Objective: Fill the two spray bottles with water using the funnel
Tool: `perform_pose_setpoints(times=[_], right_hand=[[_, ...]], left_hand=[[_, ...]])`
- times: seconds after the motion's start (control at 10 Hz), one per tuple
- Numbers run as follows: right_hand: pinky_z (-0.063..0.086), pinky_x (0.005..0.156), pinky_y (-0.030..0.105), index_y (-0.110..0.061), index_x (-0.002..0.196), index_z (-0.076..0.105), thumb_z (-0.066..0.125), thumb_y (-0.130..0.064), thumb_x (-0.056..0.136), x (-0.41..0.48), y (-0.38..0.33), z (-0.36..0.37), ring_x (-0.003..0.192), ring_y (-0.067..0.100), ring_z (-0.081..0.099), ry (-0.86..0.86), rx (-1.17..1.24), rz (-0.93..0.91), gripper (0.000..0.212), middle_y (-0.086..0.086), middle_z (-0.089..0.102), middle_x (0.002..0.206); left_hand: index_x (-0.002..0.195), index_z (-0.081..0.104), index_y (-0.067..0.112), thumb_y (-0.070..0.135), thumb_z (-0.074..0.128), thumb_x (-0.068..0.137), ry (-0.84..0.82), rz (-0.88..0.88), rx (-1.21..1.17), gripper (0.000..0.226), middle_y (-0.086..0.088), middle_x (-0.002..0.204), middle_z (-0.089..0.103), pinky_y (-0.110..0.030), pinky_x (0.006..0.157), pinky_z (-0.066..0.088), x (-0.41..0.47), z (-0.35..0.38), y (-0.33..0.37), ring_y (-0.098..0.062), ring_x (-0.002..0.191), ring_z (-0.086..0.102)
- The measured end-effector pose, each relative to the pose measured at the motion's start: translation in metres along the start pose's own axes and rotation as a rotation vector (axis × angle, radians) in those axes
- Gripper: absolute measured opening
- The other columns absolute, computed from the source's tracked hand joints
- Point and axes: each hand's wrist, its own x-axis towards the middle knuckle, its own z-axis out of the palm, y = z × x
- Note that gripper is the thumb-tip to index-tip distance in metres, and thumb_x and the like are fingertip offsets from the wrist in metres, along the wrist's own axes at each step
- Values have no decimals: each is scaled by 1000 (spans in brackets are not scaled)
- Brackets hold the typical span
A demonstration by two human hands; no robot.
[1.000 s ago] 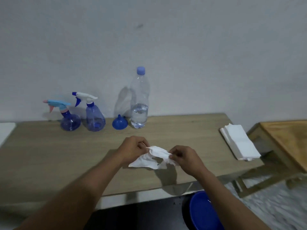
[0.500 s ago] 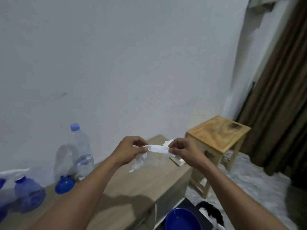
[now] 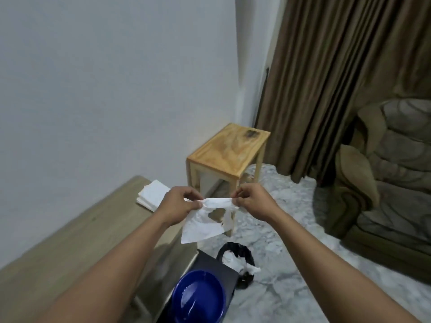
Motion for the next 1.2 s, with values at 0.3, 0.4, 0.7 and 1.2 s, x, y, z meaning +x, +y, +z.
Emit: perform_pose_setpoints(times=[0.3, 0.4, 0.7, 1.2], right_hand=[[45, 52, 22, -21, 81, 73, 63, -8, 90, 130, 177, -2, 65, 9, 61, 48, -94, 230, 18, 0, 72, 82], [53, 61, 29, -25, 76, 72, 64, -7, 87, 170, 238, 18, 72, 12, 65, 59, -110, 289, 23, -4, 71, 78], [57, 65, 34, -24, 81, 74, 63, -9, 91, 253, 433, 124, 66, 17, 66, 7, -125, 436, 21, -5, 67, 68], [42, 52, 8, -15, 104, 72, 60, -13, 96, 241, 483, 165, 62, 12, 64, 3, -16, 515, 14, -7, 69, 82]], left_hand=[[82, 75, 17, 8, 76, 83, -39, -166, 19, 9, 6, 81, 72, -18, 64, 47, 163, 174, -70, -7, 75, 64], [80, 73, 15, 3, 73, 84, -48, -199, 28, 12, 14, 77, 67, -3, 56, 40, 205, 226, -110, 1, 70, 59], [82, 75, 15, 7, 74, 84, -54, -314, 82, 8, 4, 82, 70, -4, 59, 40, 299, 359, -275, -5, 73, 62], [93, 72, 20, 12, 60, 93, 75, -402, 37, 14, 3, 89, 72, -17, 67, 49, 289, 385, -356, -16, 88, 69]])
